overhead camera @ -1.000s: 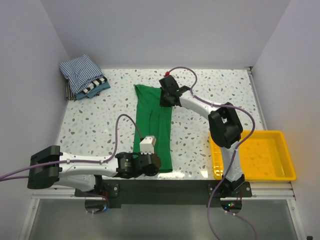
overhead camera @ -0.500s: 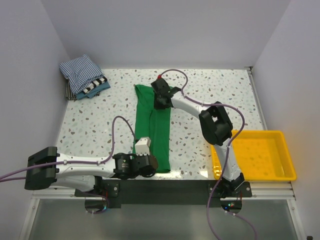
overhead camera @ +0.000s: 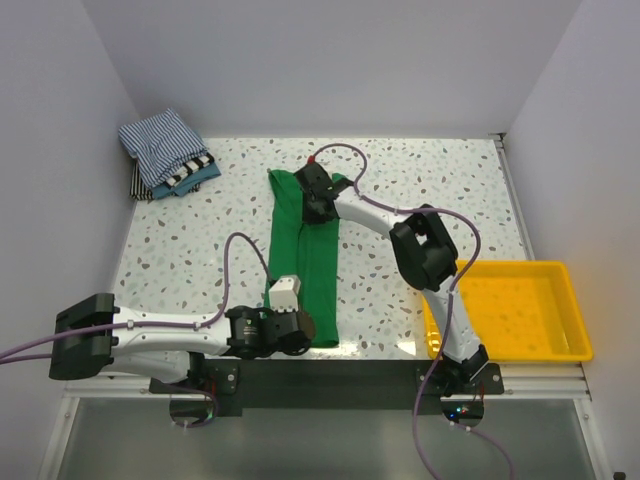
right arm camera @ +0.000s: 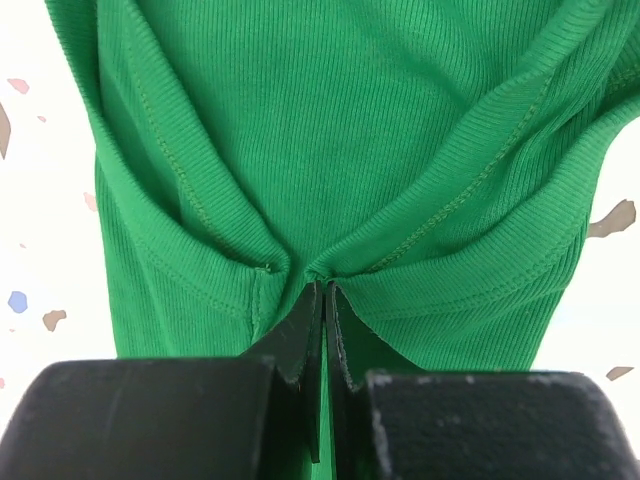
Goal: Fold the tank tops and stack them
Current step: Fold the tank top
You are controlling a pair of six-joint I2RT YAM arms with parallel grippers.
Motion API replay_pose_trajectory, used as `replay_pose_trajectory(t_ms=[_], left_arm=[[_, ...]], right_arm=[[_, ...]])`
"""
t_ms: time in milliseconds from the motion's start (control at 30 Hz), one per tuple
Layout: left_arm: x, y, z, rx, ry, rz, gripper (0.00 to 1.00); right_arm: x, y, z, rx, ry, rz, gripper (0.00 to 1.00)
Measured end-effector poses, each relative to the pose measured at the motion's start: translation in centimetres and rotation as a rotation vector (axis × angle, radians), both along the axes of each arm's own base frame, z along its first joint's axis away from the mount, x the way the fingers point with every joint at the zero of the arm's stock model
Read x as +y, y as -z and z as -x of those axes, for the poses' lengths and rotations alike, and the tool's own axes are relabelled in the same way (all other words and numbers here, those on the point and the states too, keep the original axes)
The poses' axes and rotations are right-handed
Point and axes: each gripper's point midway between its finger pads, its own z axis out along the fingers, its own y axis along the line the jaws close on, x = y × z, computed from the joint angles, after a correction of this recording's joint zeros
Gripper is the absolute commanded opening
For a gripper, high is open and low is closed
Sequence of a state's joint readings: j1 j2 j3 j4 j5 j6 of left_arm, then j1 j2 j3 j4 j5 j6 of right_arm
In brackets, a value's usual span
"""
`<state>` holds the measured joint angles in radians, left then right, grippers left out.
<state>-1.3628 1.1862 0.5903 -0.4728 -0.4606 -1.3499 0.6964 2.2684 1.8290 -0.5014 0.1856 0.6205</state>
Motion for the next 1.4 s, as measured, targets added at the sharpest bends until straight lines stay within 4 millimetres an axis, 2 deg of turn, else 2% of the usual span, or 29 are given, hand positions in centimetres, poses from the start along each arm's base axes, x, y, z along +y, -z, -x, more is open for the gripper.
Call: replay_pose_trajectory(t_ms=[33,100,133,200,233,367,467,533,600,700,800,833,900,1000,1100,1167,1233,1267,1300,1333,1400], left_arm=[[0.0,0.0,0.0,0.001,0.003,-0.001,0.09],[0.0,0.0,0.1,0.000,0.013,-0.006,0.18],[0.1,0.0,0.1,-0.001,0.021,-0.008,0.25],[0.1,-0.5,0.2,-0.008,0.041,-0.006,0.33],[0.1,-0.9,0.2,-0.014,0.051,-0.003,0.39],[-0.9,-4.2,-0.2,-0.056,0.086,0.043,0.45],[-1.7,-7.4,-1.0,-0.107,0.084,0.083,0.45],[-1.5,-9.3,-2.2,-0.142,0.049,0.094,0.43],[-0.5,-11.0,-4.7,-0.185,-0.014,0.096,0.42],[3.2,-13.3,-10.9,-0.264,-0.188,0.098,0.44],[7.7,-15.4,-16.4,-0.346,-0.356,0.080,0.43],[8.6,-15.9,-17.7,-0.359,-0.386,0.079,0.42],[9.9,-16.9,-20.6,-0.391,-0.438,0.076,0.39],[10.9,-16.6,-24.2,-0.395,-0.467,0.073,0.36],[10.7,-14.4,-27.3,-0.360,-0.439,0.060,0.33],[9.5,-12.8,-29.4,-0.335,-0.396,0.055,0.33],[8.0,-11.7,-31.4,-0.326,-0.352,0.057,0.27],[7.3,-11.1,-32.5,-0.324,-0.334,0.056,0.27],[6.5,-10.6,-33.8,-0.330,-0.315,0.059,0.24],[5.4,-9.8,-35.6,-0.333,-0.290,0.067,0.23],[4.3,-9.1,-37.7,-0.339,-0.268,0.074,0.21]], right_arm=[[0.0,0.1,0.0,0.001,0.000,0.005,0.06],[-0.1,0.2,0.0,-0.001,-0.001,0.008,0.16],[0.0,0.1,0.0,-0.003,-0.004,0.010,0.25],[-0.1,0.1,0.0,-0.006,-0.011,0.014,0.34],[-0.1,0.2,0.0,-0.006,-0.015,0.018,0.42],[0.0,-0.6,-0.3,-0.020,-0.035,0.024,0.52],[0.5,-2.0,-0.9,-0.053,-0.050,0.013,0.53],[0.4,-3.1,-1.2,-0.071,-0.050,0.006,0.52],[0.0,-4.1,-1.5,-0.087,-0.043,-0.002,0.52],[-1.6,-6.0,-2.7,-0.109,-0.004,-0.023,0.52],[-4.8,-7.8,-4.9,-0.135,0.073,-0.044,0.52],[-6.2,-8.2,-5.7,-0.142,0.103,-0.047,0.52],[-8.6,-8.6,-7.1,-0.151,0.155,-0.045,0.52],[-11.9,-8.6,-8.7,-0.159,0.226,-0.027,0.52],[-13.7,-8.8,-9.6,-0.166,0.267,-0.029,0.52],[-14.3,-8.8,-10.0,-0.171,0.284,-0.039,0.50],[-14.6,-9.0,-10.5,-0.178,0.297,-0.052,0.45],[-14.8,-8.9,-10.7,-0.180,0.304,-0.059,0.42],[-14.9,-8.8,-10.9,-0.181,0.311,-0.062,0.33],[-15.1,-8.7,-11.0,-0.179,0.317,-0.063,0.29],[-15.3,-8.0,-11.1,-0.168,0.336,-0.065,0.19]])
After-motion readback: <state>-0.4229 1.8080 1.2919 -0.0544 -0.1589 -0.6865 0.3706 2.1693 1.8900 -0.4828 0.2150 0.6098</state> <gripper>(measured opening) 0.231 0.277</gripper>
